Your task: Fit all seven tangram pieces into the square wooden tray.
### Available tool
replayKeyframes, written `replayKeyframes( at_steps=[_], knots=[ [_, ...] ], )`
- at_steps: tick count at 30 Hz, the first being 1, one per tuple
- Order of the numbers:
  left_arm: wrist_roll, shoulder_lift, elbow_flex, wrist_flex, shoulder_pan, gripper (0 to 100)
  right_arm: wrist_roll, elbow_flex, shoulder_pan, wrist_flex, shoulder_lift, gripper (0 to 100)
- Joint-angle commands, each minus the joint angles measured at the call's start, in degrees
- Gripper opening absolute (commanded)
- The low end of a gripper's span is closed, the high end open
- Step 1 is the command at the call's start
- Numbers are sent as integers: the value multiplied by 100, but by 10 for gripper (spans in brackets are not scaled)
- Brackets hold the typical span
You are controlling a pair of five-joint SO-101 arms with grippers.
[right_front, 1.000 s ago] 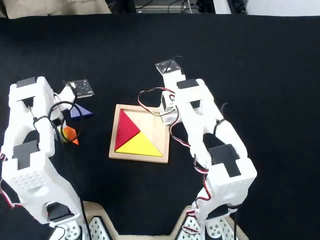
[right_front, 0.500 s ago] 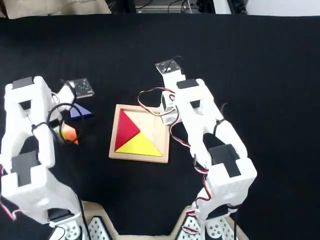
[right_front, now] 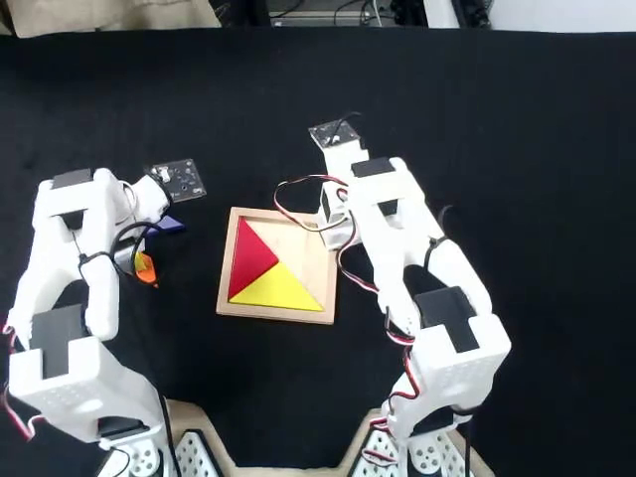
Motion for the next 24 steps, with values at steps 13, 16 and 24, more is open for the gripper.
replayKeyframes(
  at_steps=[13, 16, 24],
  knots=[
    [-1582, 264, -1103, 1451, -233, 245, 53, 136, 62, -369, -312, 100],
    [-1653, 378, -1112, 1442, -242, 245, 53, 136, 70, -369, -312, 100],
    [-1486, 519, -1130, 1002, -180, 245, 53, 136, 70, -369, -312, 100]
  ],
)
